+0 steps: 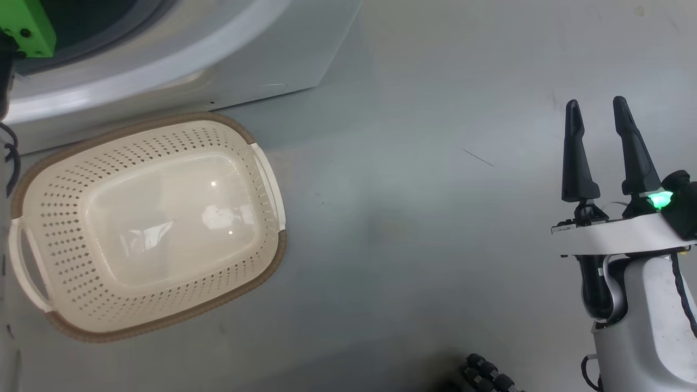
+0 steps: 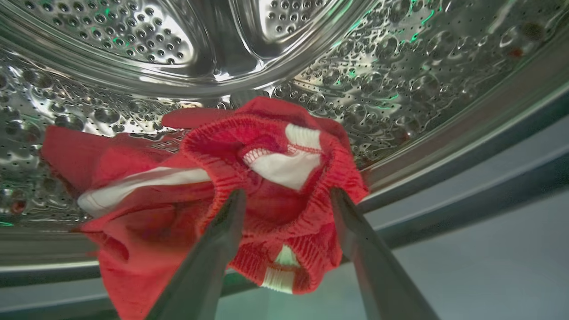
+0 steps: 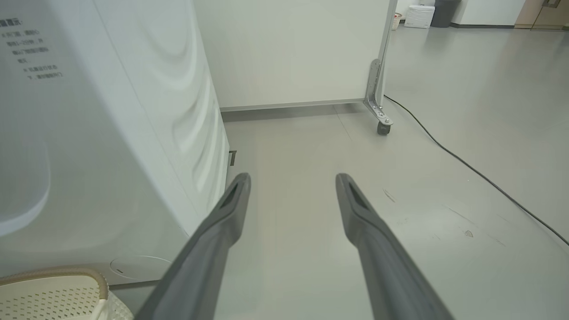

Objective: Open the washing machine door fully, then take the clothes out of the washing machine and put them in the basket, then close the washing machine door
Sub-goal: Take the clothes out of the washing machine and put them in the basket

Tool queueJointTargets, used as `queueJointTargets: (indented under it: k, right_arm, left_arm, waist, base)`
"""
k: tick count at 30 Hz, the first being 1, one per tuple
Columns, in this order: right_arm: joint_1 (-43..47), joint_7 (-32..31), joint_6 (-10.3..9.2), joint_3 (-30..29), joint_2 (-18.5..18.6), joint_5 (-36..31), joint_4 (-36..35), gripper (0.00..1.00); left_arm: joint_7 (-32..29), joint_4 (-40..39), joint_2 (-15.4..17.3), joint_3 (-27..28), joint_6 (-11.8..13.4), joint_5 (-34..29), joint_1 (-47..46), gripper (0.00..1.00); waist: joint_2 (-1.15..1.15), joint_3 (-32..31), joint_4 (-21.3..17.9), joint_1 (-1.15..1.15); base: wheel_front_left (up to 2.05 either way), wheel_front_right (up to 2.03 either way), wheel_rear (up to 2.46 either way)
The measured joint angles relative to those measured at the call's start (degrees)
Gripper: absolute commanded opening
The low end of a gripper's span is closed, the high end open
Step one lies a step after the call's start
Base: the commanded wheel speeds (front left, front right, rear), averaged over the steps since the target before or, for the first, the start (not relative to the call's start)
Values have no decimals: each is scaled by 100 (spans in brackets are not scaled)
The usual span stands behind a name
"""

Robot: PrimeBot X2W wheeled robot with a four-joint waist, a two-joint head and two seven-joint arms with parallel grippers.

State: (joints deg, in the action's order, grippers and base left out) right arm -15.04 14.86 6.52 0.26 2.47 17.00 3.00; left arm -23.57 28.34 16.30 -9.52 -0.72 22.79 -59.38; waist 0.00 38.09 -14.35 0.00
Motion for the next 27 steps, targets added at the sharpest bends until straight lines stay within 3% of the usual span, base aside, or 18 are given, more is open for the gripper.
queueJointTargets:
  k: [9,13,14,15,16,27]
  right_arm:
    - [-98,0,44,-1,-13,63,121,100]
    - [-114,0,44,0,-16,66,142,100]
    - [-120,1,45,0,-16,70,147,100]
    - [-124,0,45,2,-16,73,155,100]
    - [-126,1,45,8,-16,75,163,100]
    - [-208,0,45,-30,-23,113,198,100]
  left_arm:
    - [-299,445,92,34,-9,-11,-143,100]
    - [-334,543,165,59,99,-70,-203,100]
    - [-334,569,172,60,104,-81,-210,76]
    - [-334,590,179,64,119,-81,-223,25]
    - [-334,610,185,65,141,-85,-238,0]
    - [-142,731,157,68,200,-122,-261,0]
  waist:
    - [0,222,-244,0]
    - [0,242,-272,0]
    - [0,245,-276,0]
    - [0,247,-279,0]
    - [0,248,-281,0]
    - [0,230,-238,0]
  base:
    - [0,0,0]
    - [0,0,0]
    - [0,0,0]
    - [0,0,0]
    - [0,0,0]
    - [0,0,0]
